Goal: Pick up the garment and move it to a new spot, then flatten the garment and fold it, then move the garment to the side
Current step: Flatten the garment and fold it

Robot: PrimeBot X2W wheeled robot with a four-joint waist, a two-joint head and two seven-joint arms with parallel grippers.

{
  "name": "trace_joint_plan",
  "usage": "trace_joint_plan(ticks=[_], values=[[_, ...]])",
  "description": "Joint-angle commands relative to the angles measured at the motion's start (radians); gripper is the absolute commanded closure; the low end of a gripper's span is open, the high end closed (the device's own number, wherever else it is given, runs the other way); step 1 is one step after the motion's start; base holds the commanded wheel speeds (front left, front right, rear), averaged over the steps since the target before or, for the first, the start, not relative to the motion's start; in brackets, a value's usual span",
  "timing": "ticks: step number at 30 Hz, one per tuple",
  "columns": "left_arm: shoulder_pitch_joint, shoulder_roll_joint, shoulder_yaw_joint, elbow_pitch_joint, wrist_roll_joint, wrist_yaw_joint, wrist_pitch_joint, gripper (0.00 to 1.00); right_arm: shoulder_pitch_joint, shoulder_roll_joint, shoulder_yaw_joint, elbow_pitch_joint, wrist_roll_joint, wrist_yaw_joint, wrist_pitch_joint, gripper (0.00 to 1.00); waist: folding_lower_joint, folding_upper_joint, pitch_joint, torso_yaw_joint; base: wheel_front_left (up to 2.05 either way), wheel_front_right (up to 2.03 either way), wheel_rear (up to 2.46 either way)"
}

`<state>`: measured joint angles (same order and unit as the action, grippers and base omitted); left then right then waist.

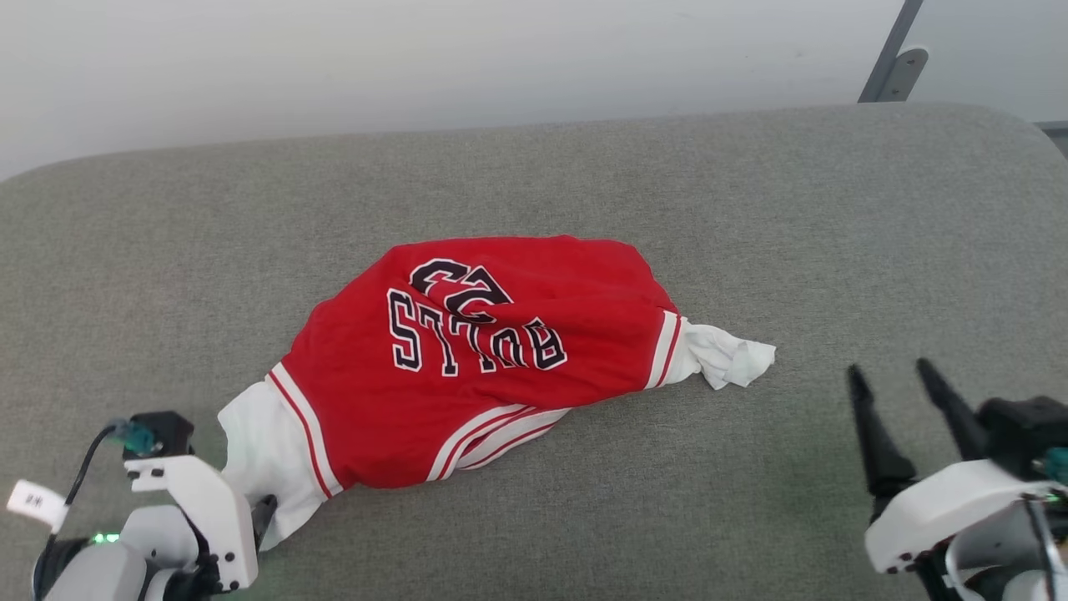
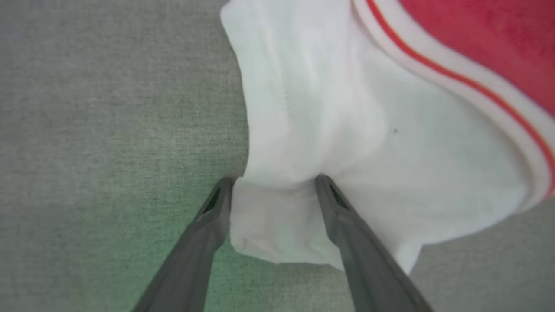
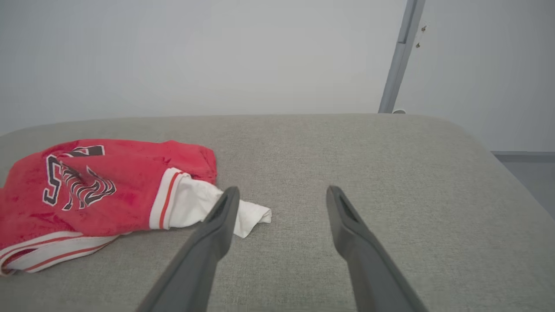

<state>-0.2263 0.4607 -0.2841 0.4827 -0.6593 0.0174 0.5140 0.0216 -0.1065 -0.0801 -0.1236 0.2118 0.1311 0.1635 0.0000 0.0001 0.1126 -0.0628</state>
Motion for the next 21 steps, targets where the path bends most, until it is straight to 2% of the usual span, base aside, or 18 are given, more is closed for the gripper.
trace_joint_plan(ticks=[1, 7, 16, 21], values=[[-0.003, -0.02, -0.038, 0.037, 0.014, -0.017, 0.036, 1.0, -0.006, -0.022, 0.031, 0.016, 0.02, -0.001, 0.028, 0.0, 0.0, -0.0001, 0.004, 0.003, 0.0, 0.0, 0.0], [-0.056, -0.033, -0.057, 0.059, 0.016, -0.051, 0.024, 1.0, -0.053, -0.095, 0.11, 0.073, 0.055, -0.001, 0.1, 0.0, 0.0, -0.0001, 0.019, 0.02, 0.0, 0.0, 0.0], [-0.136, -0.067, -0.095, 0.101, 0.027, -0.089, -0.01, 1.0, -0.212, -0.243, 0.258, 0.233, 0.097, -0.001, 0.233, 0.0, 0.0, -0.0001, 0.054, 0.081, 0.0, 0.0, 0.0], [-0.175, -0.086, -0.113, 0.119, 0.031, -0.106, -0.031, 1.0, -0.314, -0.314, 0.359, 0.332, 0.124, -0.001, 0.271, 0.0, 0.0, -0.0001, 0.078, 0.116, 0.0, 0.0, 0.0]])
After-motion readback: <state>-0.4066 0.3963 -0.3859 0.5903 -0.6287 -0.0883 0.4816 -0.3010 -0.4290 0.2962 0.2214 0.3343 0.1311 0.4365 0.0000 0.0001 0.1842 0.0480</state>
